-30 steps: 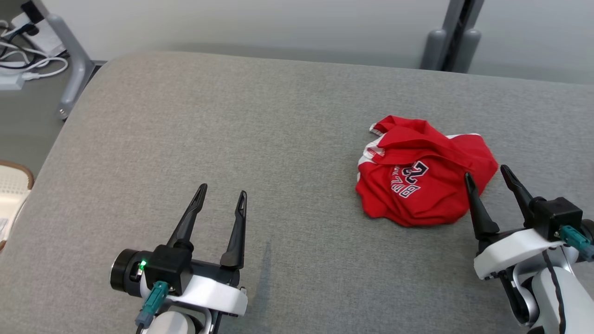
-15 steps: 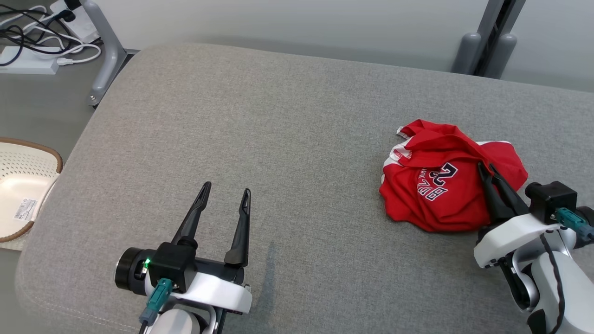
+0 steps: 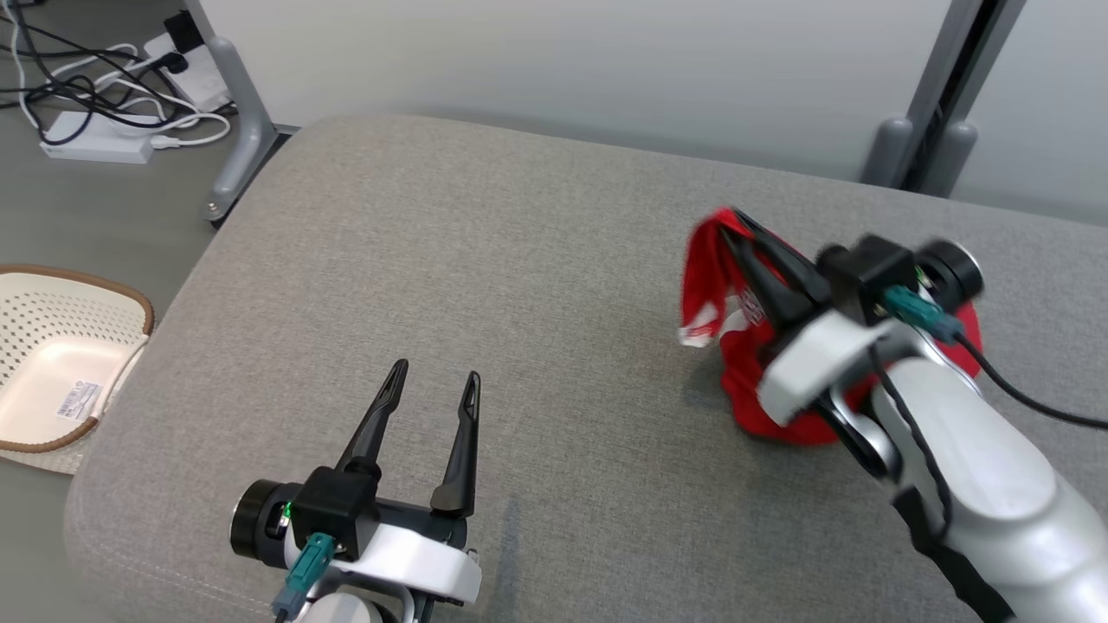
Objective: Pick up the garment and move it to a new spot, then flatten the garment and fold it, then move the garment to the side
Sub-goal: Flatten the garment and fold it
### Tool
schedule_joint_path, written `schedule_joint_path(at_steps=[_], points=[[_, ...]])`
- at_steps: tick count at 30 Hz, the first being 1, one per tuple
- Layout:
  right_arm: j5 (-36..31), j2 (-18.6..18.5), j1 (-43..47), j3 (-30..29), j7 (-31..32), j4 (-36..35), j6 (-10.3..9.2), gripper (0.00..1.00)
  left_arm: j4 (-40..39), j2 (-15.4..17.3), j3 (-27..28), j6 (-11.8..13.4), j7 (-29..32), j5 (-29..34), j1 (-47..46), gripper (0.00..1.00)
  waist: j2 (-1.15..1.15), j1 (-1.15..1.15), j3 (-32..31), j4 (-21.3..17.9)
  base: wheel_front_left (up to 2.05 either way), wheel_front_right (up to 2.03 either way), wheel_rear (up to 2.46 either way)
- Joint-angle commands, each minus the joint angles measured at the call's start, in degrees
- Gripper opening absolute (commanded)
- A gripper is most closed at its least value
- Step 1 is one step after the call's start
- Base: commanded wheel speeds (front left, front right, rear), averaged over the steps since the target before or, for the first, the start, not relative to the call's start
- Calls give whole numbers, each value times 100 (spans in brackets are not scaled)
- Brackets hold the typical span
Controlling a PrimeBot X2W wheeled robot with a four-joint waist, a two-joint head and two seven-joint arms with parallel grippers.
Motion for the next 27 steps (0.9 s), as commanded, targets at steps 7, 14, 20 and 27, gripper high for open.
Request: schedule_joint_path(at_steps=[7, 14, 20, 27], points=[[939, 293, -1622, 772, 50, -336, -2, 0, 15, 18, 75, 22, -7, 22, 160, 100, 0, 0, -234, 154, 0, 0, 0], [1496, -44, -2055, 33, -139, 277, -2, 0, -27, 18, 116, 23, -7, 52, 236, 100, 0, 0, -271, 109, 0, 0, 0], [2132, -574, -1072, -621, 55, 1428, -2, 0, -66, 18, 66, 7, -7, 9, 202, 100, 0, 0, -119, 20, 0, 0, 0], [2196, -894, -54, -980, -85, 2728, -1, 0, -36, 17, 136, -29, -7, 98, 45, 100, 0, 0, 147, -223, 0, 0, 0]])
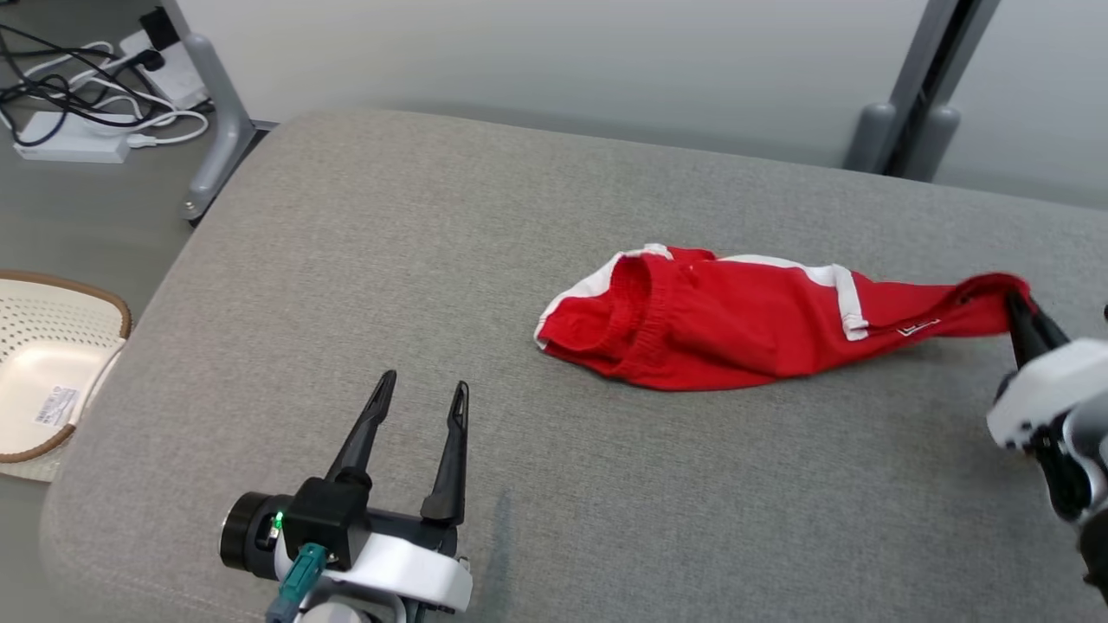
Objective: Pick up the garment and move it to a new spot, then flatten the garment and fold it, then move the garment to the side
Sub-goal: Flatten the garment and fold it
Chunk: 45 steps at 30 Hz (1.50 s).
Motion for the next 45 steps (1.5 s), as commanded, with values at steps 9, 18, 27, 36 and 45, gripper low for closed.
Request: schedule_joint_path(at_steps=[9, 18, 27, 36, 45], points=[[-502, 69, 166, 31, -283, 409, -1, 100, 40, 17, 140, -79, -7, 135, -285, 100, 0, 0, 160, -694, 0, 0, 0], [-852, 229, 506, -745, -309, -1171, 0, 100, 176, 20, 296, -149, -5, 39, -426, 100, 0, 0, 122, -1202, 0, 0, 0], [-1520, 936, 1628, -1275, -310, -3019, 0, 100, 1169, 17, 334, -292, -3, -669, -1078, 100, 0, 0, 390, -1800, 0, 0, 0], [-1567, 1240, 1907, -1398, -311, -3318, 0, 100, 2580, 25, 96, -385, 548, -1701, -2284, 100, 0, 0, 652, -2264, 0, 0, 0], [-1516, 1396, 1960, -1520, -311, -3408, 0, 100, 3513, 106, 183, -265, 1105, -1970, -3037, 100, 0, 0, 748, -2479, 0, 0, 0]])
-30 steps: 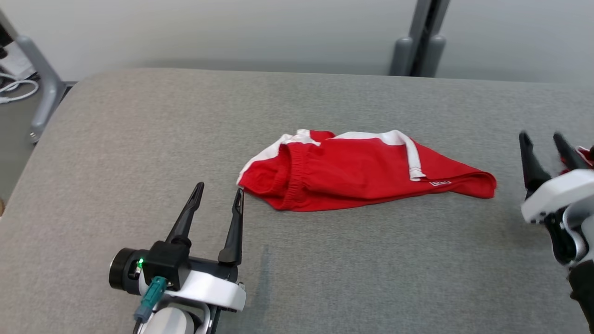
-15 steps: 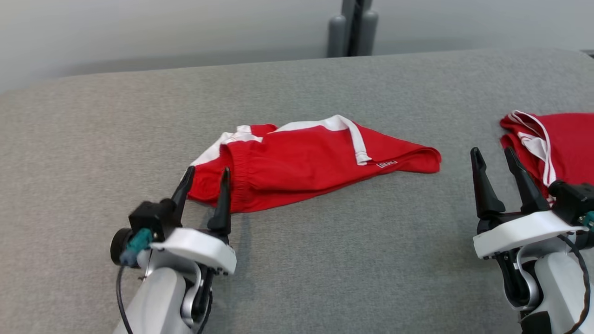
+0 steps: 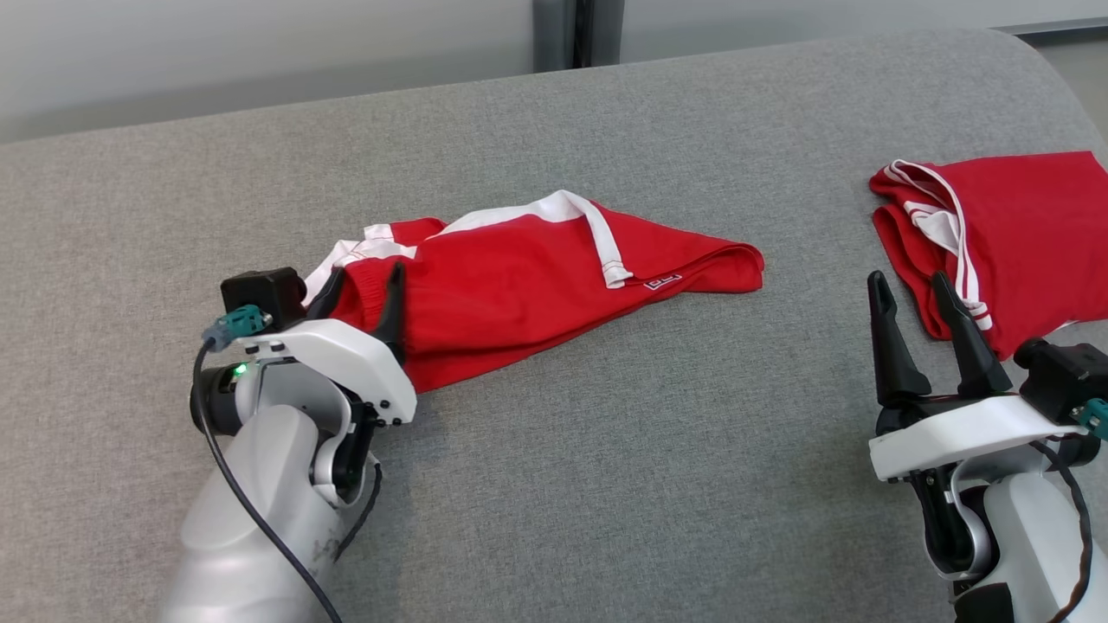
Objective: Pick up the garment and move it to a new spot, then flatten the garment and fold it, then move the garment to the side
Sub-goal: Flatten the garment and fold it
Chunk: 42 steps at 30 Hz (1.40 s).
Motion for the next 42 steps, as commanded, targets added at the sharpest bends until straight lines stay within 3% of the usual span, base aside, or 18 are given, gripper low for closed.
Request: schedule_joint_path(at_steps=[1, 4, 10, 11, 12, 13, 14, 20, 23, 27, 31, 38, 39, 41, 42], points=[[2, 0, 83, -30, -26, -37, 0, 100, 114, 81, 40, 36, 41, -44, -125, 100, 0, 0, 9, -21, 0, 0, 0], [-19, 19, 101, -53, -25, -54, 0, 100, 311, 85, 84, 23, 110, -108, -223, 100, 0, 0, 9, -31, 0, 0, 0], [-39, 38, 86, -73, -25, -68, 0, 100, 473, 63, 14, -275, 111, -227, -361, 99, 0, 0, 14, -6, 0, 0, 0], [-44, 38, 80, -73, -25, -69, 0, 100, 480, 54, -15, -359, 99, -259, -374, 55, 0, 0, 15, 2, 0, 0, 0], [-53, 37, 73, -78, -26, -67, 0, 100, 496, 49, -54, -440, 91, -270, -376, 28, 0, 0, 17, 15, 0, 0, 0], [-62, 34, 70, -82, -26, -67, 0, 100, 489, 49, -98, -504, 42, -255, -398, 9, 0, 0, 18, 31, 0, 0, 0], [-69, 30, 70, -89, -26, -69, 0, 100, 456, 52, -145, -561, -38, -217, -434, 0, 0, 0, 19, 51, 0, 0, 0], [-101, 23, 141, -142, -25, -74, 0, 100, 103, 87, -403, -651, -842, 158, -441, 0, 0, 0, -52, 262, 0, 0, 0], [-117, 9, 194, -140, -26, -67, 0, 100, -425, 271, -683, -689, -1068, 699, -303, 0, 0, 0, -136, 402, 0, 0, 0], [-104, -14, 229, -185, -25, -63, 0, 100, -2114, 468, -964, -783, -1100, 1566, 456, 0, 0, 0, -255, 703, 0, 0, 0], [-109, -37, 240, -157, -25, -26, 0, 100, -2965, 822, -1498, -886, -1103, 2260, 1129, 0, 0, 0, -328, 949, 0, 0, 0], [-106, -34, 260, -93, -25, 53, 0, 100, -3159, 1531, -2725, -966, -1105, 3166, 1571, 0, 0, 0, -399, 1279, 0, 0, 0], [-106, -38, 269, -102, -26, 72, 0, 100, -3137, 1633, -2928, -958, -1104, 3316, 1538, 4, 0, 0, -404, 1320, 0, 0, 0], [-111, -38, 277, -76, -25, 118, 0, 100, -3068, 1795, -3350, -963, -1104, 3607, 1452, 28, 0, 0, -417, 1377, 0, 0, 0], [-114, -40, 277, -68, -26, 134, 0, 100, -3046, 1846, -3554, -963, -1105, 3706, 1417, 35, 0, 0, -424, 1396, 0, 0, 0]])
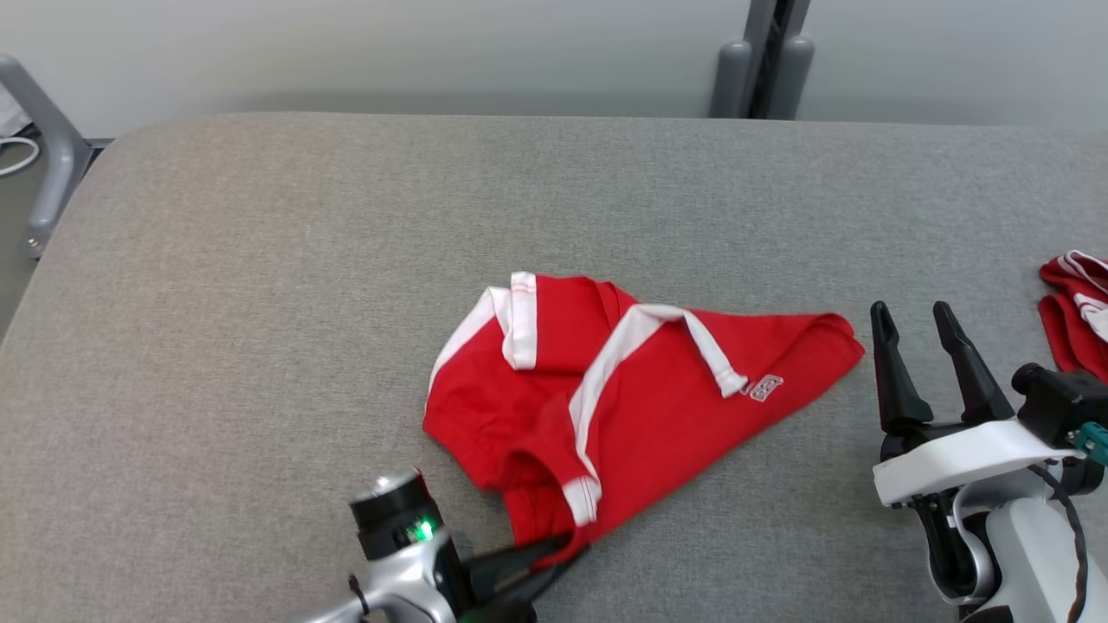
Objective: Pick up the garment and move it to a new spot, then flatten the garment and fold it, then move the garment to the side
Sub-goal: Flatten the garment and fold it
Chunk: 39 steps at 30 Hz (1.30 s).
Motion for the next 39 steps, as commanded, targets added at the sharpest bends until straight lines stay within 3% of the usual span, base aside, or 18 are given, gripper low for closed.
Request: schedule_joint_path(at_steps=[1, 2, 3, 5, 8, 15, 20, 25, 29, 34, 39], points=[[-20, -44, 46, 17, -25, 55, 0, 100, 90, 94, -342, -10, -22, 170, -119, 45, 0, 0, -26, 69, 0, 0, 0], [-21, -44, 42, 27, -26, 67, 0, 100, 183, 142, -523, -11, -22, 231, -141, 57, 0, 0, -35, 86, 0, 0, 0], [-24, -43, 40, 32, -25, 83, 0, 100, 300, 181, -660, -12, -19, 257, -157, 100, 0, 0, -48, 98, 0, 0, 0], [-27, -40, 29, 43, -26, 123, 0, 100, 528, 186, -876, -14, -16, 188, -173, 100, 0, 0, -79, 112, 0, 0, 0], [-24, -43, -7, 54, -25, 175, 0, 100, 643, 89, -758, 34, -16, -216, -136, 100, 0, 0, -128, 121, 0, 0, 0], [-19, -32, 74, 17, -26, 194, 0, 100, 317, 19, 194, 282, -16, -1310, 138, 100, 0, 0, -236, 138, 0, 0, 0], [-45, -22, 123, 30, -26, 219, 0, 100, 15, 166, 818, 159, -16, -1726, 149, 100, 0, 0, -330, 170, 0, 0, 0], [-15, 6, 133, 19, -26, 251, 0, 100, -453, 103, 1542, 55, -15, -2209, 339, 100, 0, 0, -435, 170, 0, 0, 0], [-42, 21, 122, 23, -26, 268, 0, 100, -506, 101, 1964, 63, -16, -2214, 419, 100, 0, 0, -478, 161, 0, 0, 0], [-58, 36, 99, 23, -26, 148, 0, 100, -94, -291, 2651, 521, -14, -2331, 595, 100, 0, 0, -457, 136, 0, 0, 0], [-85, 74, 152, 19, -26, -157, 0, 100, 243, -927, 3407, 670, -16, -2862, 771, 100, 0, 0, -430, 35, 0, 0, 0]])
